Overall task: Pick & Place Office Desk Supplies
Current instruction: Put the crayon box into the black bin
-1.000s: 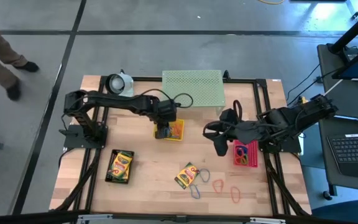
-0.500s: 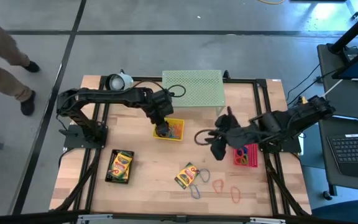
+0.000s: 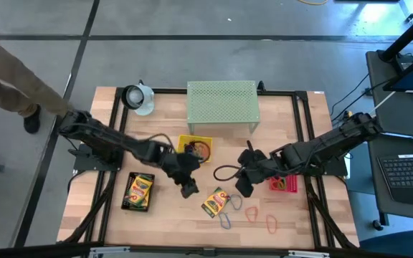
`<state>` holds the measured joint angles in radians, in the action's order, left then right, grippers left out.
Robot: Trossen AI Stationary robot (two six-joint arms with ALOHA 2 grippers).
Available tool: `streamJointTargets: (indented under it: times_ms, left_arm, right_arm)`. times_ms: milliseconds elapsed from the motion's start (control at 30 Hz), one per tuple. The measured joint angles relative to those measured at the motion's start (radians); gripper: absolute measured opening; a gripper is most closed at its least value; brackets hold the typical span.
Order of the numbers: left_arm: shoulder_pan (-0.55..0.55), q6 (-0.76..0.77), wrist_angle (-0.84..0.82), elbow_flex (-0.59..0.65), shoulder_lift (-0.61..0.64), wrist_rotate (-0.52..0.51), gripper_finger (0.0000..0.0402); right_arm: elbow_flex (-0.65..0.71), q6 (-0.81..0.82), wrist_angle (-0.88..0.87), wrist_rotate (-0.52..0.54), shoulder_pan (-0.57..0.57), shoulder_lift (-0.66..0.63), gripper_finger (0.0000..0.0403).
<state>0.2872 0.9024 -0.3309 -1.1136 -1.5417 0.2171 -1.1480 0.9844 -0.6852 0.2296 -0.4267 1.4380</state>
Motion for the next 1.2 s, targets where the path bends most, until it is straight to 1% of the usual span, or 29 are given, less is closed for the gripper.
streamJointTargets:
  times_ms: [133,200,267,333,433,533,733,800,867,1000,1133,1200]
  left_arm:
    - [0.072,0.252,0.284,0.168,-0.001,-0.190,0.0129]
    - [0.116,0.374,0.426,0.243,-0.011,-0.294,0.0129]
    - [0.167,0.482,0.508,0.293,-0.020,-0.400,0.0129]
    - [0.214,0.579,0.515,0.308,-0.042,-0.472,0.0127]
    - [0.271,0.675,0.509,0.306,-0.071,-0.498,0.0120]
    - [0.311,0.769,0.516,0.303,-0.103,-0.535,0.0111]
    - [0.346,0.883,0.599,0.303,-0.174,-0.584,0.0095]
    - [0.347,0.902,0.633,0.304,-0.207,-0.583,0.0093]
    - [0.346,0.923,0.700,0.303,-0.244,-0.584,0.0091]
    - [0.346,0.947,0.779,0.290,-0.304,-0.583,0.0091]
    - [0.346,0.955,0.790,0.243,-0.354,-0.524,0.0091]
    - [0.346,0.959,0.784,0.226,-0.375,-0.508,0.0090]
  right_arm:
    - [0.066,0.013,0.164,-0.041,0.019,0.001,0.0004]
    - [0.084,0.049,0.186,-0.043,0.027,0.001,0.0005]
    - [0.089,0.061,0.181,-0.045,0.037,0.008,0.0004]
    - [0.089,0.067,0.183,-0.068,0.047,0.025,0.0003]
    - [0.089,0.052,0.179,-0.132,0.063,0.061,0.0002]
    - [0.090,0.053,0.169,-0.150,0.066,0.101,0.0002]
    - [0.090,0.063,0.170,-0.179,0.071,0.164,0.0001]
    - [0.089,0.076,0.179,-0.203,0.073,0.189,0.0001]
    - [0.090,0.080,0.175,-0.218,0.073,0.211,0.0001]
    - [0.089,0.097,0.189,-0.229,0.072,0.231,0.0001]
    - [0.089,0.094,0.205,-0.270,0.074,0.240,0.0000]
    - [0.088,0.093,0.214,-0.273,0.074,0.248,0.0000]
